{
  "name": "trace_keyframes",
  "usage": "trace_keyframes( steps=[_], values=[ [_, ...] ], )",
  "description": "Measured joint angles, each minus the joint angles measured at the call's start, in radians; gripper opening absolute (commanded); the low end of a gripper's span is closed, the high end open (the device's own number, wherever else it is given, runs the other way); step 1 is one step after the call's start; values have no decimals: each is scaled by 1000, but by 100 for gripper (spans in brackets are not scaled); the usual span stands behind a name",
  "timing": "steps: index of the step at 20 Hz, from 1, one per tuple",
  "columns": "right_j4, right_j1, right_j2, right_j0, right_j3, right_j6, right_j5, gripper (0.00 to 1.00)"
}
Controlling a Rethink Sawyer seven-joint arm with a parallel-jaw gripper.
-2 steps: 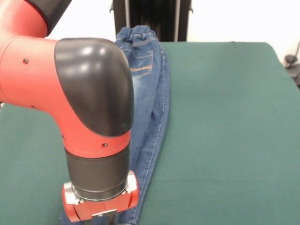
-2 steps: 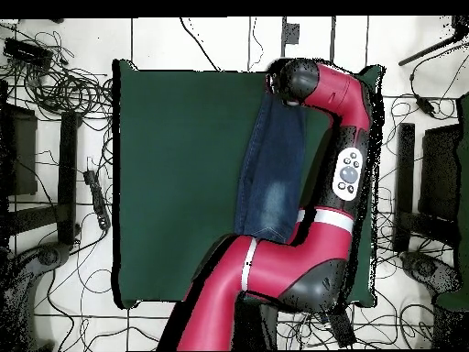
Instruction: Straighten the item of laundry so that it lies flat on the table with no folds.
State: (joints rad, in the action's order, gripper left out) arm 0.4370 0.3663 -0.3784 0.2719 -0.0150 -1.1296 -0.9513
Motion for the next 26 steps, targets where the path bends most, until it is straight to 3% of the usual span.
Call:
trace_keyframes(
  steps=[12,21,26],
  values=[
    [69,11,-42,0,0,-1,106,100],
    [165,6,-136,0,0,-12,91,100],
    [204,-15,-200,0,0,-18,8,100]
  ],
)
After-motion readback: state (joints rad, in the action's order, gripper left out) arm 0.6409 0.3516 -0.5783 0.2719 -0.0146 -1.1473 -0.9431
